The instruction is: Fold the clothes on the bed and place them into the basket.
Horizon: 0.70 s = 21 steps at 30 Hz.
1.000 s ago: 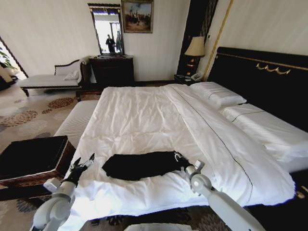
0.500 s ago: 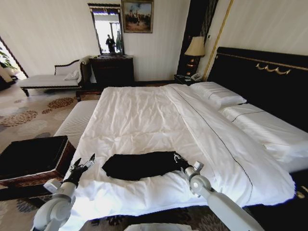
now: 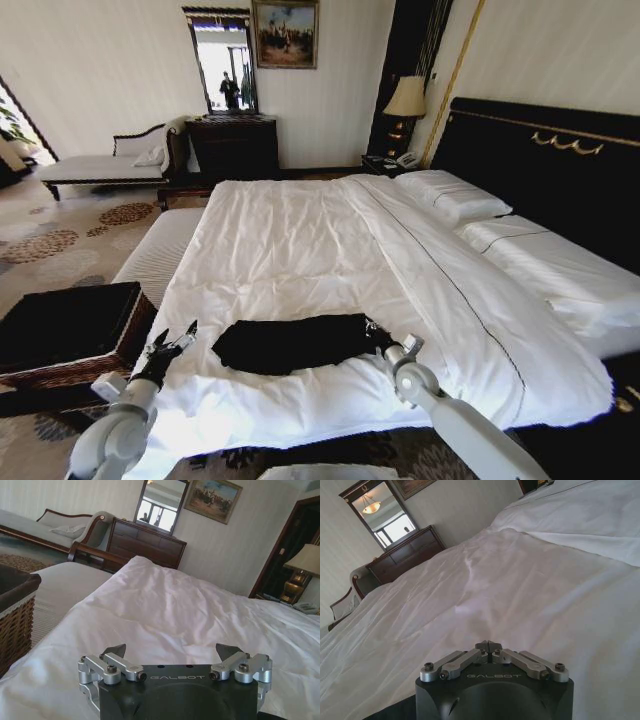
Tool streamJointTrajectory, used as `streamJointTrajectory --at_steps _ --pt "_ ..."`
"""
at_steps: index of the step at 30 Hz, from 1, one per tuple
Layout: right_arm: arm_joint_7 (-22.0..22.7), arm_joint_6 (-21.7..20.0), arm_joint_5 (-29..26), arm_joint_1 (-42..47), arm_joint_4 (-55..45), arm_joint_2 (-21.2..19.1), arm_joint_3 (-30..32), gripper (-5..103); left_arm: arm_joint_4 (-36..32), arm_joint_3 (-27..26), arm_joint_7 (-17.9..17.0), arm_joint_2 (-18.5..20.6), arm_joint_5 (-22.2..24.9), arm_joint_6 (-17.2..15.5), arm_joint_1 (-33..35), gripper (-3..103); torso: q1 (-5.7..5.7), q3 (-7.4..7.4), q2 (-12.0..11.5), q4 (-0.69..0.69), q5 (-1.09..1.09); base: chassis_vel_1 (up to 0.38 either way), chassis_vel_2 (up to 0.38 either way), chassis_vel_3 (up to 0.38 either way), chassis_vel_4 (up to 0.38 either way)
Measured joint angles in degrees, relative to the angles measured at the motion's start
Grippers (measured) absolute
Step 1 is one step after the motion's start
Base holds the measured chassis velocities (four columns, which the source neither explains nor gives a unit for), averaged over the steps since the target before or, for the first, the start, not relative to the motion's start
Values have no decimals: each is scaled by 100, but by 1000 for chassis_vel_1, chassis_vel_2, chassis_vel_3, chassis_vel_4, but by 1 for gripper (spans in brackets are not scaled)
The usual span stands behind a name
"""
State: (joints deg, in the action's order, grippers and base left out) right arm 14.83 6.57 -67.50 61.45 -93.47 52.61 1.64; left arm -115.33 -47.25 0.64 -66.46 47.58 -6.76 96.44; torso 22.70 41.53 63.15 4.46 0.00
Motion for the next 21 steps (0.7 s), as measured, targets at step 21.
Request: streamJointTrajectory --at_steps 21 --pt "43 -92 17 45 42 39 -12 17 477 -380 -140 98 305 -40 -220 100 0 0 0 0 -1 0 0 0 0"
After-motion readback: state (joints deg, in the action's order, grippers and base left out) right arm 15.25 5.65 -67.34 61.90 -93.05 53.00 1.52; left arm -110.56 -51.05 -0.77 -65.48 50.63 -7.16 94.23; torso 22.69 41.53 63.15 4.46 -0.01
